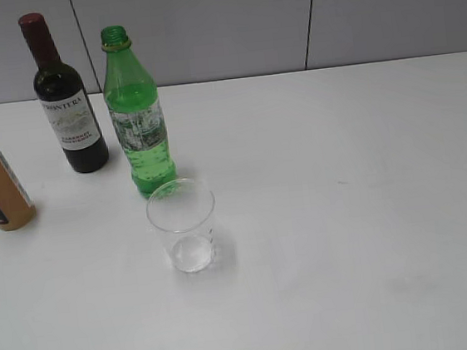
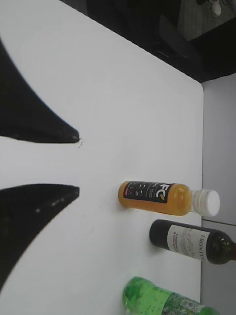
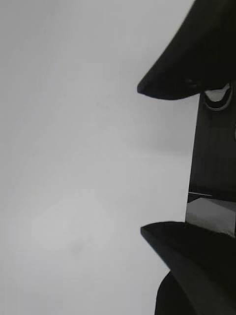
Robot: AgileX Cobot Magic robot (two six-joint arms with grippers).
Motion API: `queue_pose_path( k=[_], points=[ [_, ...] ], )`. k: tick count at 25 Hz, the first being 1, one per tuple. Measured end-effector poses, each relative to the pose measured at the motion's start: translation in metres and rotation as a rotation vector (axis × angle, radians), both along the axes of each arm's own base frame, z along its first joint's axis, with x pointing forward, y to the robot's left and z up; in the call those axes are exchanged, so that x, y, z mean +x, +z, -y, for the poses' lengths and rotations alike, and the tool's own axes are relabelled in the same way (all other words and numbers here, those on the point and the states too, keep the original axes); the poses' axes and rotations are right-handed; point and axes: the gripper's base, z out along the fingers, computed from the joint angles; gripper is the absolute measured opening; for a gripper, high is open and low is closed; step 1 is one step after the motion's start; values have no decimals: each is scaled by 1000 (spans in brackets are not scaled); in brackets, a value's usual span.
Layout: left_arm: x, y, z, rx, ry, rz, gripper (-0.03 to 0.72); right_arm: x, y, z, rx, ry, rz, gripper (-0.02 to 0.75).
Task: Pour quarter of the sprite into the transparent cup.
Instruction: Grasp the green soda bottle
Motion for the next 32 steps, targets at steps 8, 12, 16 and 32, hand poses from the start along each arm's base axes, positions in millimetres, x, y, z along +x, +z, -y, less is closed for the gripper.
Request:
queue_pose_path(
  k=[8,12,16,32],
  points=[
    [0,0,0,0,0,0,228,-60,-29,5,26,-8,247,594],
    [0,0,0,0,0,0,228,-84,-42,7,35,-9,355,594],
    [0,0,0,0,0,0,228,-102,-45,8,38,-3,445,589],
    [0,0,0,0,0,0,228,-138,-41,11,61,-2,683,587]
  ],
)
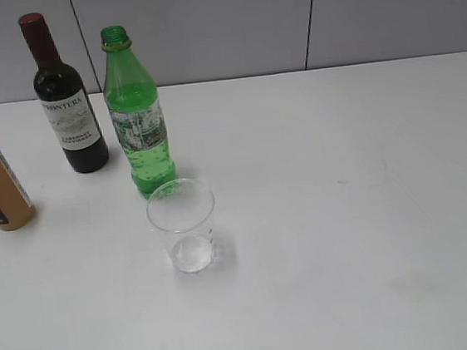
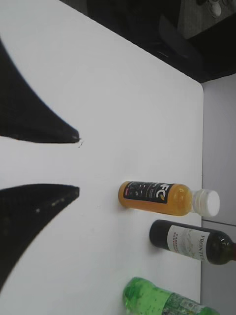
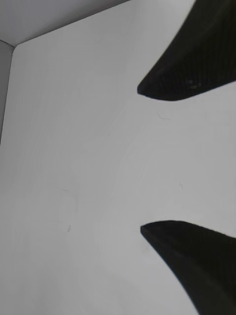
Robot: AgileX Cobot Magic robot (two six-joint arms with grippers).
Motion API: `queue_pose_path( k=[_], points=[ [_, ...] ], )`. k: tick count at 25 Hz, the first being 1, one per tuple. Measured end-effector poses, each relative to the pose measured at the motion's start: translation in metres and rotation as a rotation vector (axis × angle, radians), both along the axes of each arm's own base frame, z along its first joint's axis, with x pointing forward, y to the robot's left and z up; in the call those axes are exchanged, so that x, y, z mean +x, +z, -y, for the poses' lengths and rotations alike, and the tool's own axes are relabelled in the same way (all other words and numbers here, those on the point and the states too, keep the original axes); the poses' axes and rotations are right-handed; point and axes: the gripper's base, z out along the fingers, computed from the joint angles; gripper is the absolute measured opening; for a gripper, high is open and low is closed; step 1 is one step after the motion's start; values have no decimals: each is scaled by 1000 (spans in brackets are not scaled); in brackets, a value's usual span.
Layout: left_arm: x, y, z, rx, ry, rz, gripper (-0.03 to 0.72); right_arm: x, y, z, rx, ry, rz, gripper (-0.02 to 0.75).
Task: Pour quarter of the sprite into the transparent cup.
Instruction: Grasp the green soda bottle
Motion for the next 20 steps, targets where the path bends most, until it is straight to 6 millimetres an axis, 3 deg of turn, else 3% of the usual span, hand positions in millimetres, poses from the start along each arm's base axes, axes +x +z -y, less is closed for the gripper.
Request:
queue_pose_path(
  k=[20],
  points=[
    [0,0,0,0,0,0,228,0,0,0,1,0,-1,585]
  ],
)
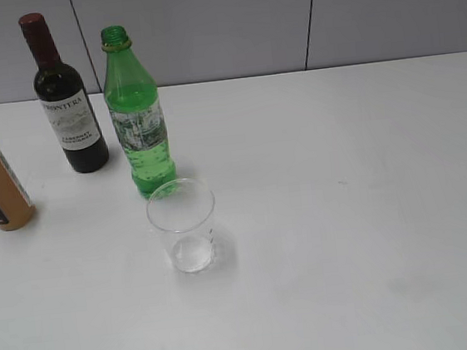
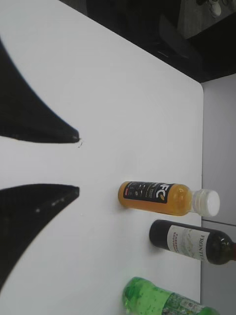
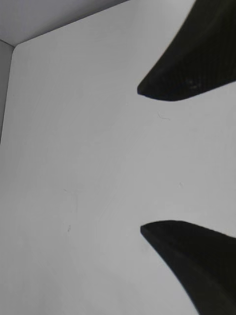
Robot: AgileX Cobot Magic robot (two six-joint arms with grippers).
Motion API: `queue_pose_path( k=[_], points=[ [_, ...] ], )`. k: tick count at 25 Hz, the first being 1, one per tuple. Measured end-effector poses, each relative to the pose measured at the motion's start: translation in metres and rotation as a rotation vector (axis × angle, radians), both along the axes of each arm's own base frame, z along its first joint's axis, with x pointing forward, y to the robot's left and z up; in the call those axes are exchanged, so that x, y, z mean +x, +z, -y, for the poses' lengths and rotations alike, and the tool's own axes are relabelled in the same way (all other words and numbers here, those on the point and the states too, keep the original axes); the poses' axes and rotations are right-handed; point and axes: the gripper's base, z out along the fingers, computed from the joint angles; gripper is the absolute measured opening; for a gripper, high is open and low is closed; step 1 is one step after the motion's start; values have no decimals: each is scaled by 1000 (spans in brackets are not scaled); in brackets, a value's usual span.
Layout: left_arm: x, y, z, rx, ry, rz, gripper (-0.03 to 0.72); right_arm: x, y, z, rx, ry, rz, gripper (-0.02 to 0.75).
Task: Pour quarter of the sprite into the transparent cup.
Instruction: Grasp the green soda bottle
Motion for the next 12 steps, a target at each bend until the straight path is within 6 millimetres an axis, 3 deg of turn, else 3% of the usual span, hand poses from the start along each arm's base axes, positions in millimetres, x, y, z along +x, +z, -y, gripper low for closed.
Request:
queue_pose_path(
  k=[7,9,12],
  points=[
    [0,0,-1,8,5,0,251,0,0,0,1,0,0,585],
    [0,0,-1,11,4,0,356,0,0,0,1,0,0,585],
    [0,0,-1,12,3,0,585,0,0,0,1,0,0,585]
  ],
)
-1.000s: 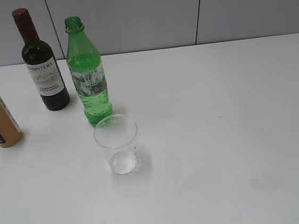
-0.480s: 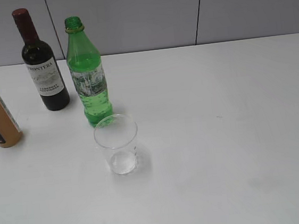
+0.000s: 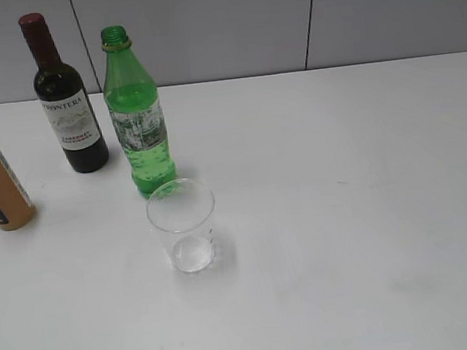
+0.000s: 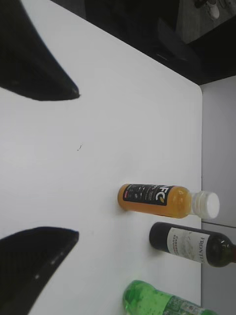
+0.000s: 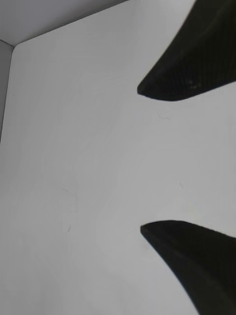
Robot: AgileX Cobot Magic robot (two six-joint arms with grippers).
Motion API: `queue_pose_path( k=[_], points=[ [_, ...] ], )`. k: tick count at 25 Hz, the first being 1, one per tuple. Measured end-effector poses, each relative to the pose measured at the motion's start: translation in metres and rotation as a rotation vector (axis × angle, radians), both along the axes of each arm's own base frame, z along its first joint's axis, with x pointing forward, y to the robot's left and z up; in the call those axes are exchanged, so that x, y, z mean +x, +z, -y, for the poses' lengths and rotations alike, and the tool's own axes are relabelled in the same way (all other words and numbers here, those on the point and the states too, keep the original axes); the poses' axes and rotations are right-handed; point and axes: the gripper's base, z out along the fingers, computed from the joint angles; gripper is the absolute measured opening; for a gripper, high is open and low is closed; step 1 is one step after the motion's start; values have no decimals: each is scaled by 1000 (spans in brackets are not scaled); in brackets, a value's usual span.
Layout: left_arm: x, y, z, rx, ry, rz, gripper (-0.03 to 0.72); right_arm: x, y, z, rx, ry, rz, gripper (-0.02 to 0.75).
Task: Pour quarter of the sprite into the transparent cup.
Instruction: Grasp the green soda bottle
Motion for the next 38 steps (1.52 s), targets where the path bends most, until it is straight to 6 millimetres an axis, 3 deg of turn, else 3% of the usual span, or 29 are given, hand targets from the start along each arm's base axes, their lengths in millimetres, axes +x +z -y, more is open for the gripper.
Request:
queue_pose_path(
  k=[3,8,15,20,21,22,28,38],
  points=[
    [0,1,0,21,-16,6,630,0,0,0,0,0,0,585],
    [6,14,4,15,-53,100,640,0,0,0,0,0,0,585],
    [46,43,14,-42,-153,285,638,0,0,0,2,0,0,585],
    [80,50,24,-44,-255,304,630,0,0,0,2,0,0,585],
    [95,49,30,-38,-288,294,627,0,0,0,2,0,0,585],
    [95,49,30,-38,-288,294,627,0,0,0,2,0,0,585],
    [146,37,53,-41,-349,250,620,0,0,0,2,0,0,585],
    [214,-5,93,-11,-403,235,607,0,0,0,2,0,0,585]
  ],
)
